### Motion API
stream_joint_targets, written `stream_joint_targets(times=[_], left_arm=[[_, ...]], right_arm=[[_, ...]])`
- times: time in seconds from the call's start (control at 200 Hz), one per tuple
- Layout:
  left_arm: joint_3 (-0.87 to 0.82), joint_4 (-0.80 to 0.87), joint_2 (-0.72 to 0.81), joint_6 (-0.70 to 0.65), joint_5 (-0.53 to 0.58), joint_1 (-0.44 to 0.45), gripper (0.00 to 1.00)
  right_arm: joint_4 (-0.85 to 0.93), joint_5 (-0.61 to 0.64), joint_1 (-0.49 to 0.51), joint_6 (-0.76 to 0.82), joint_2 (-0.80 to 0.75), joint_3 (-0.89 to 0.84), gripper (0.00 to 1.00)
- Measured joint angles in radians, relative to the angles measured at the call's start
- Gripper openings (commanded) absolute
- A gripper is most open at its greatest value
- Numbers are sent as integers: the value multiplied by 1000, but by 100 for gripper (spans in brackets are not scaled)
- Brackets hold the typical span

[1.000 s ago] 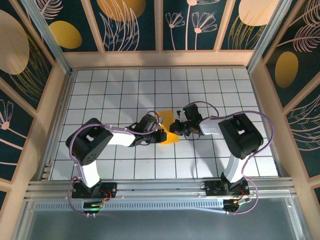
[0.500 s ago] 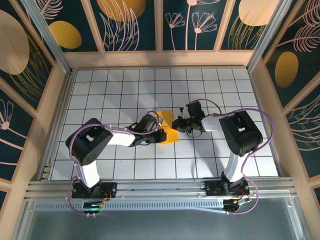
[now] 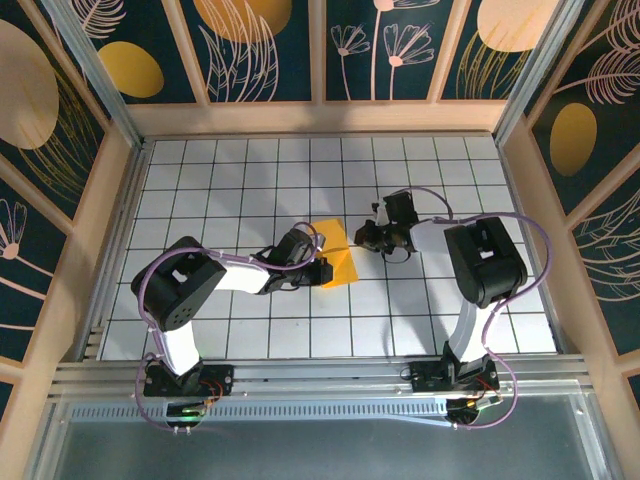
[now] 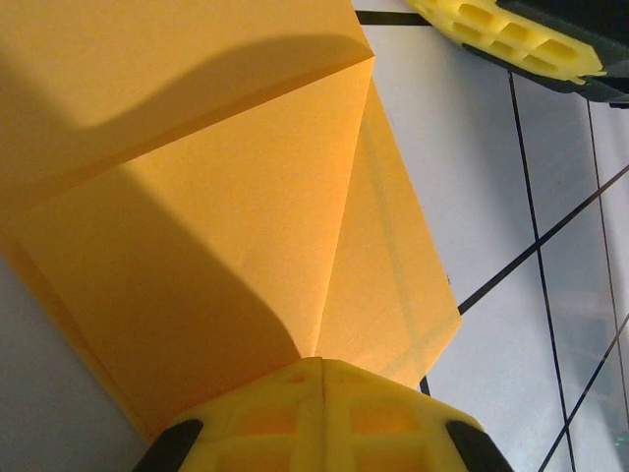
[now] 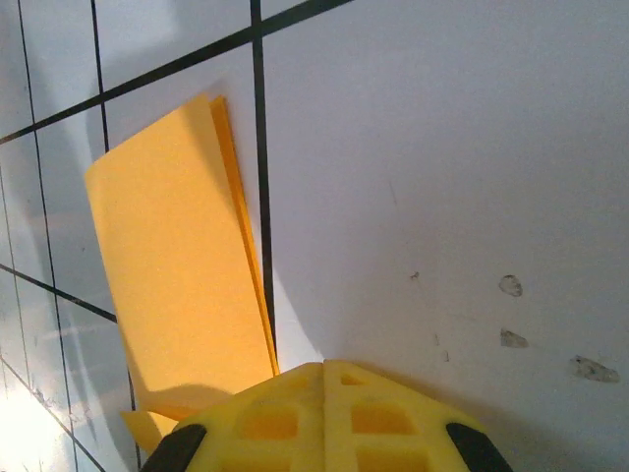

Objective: Fold a paper plane with a square sheet of paper (fold left side to right side)
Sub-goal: Fold the triangle a second time at the center of the table.

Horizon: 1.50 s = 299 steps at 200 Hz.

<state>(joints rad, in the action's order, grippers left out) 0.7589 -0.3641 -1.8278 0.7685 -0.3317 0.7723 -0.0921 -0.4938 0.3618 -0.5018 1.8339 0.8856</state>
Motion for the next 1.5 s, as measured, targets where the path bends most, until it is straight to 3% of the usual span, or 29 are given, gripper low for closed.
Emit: stream_joint_targets(times=[0.265, 0.495, 0.696, 1.496], left_arm=[[-4, -3, 4, 10, -2, 0, 0], [-4, -3, 4, 19, -5, 0, 0], [4, 10, 4, 22, -9, 0, 0], [35, 40, 6, 23, -87, 3, 0]], right_arm=[[-15, -28, 56, -19, -103, -45, 0], [-68, -65, 130, -67, -82, -83, 0], [-82, -70, 134, -82, -17, -82, 0], [-64, -65, 133, -76, -5, -63, 0]])
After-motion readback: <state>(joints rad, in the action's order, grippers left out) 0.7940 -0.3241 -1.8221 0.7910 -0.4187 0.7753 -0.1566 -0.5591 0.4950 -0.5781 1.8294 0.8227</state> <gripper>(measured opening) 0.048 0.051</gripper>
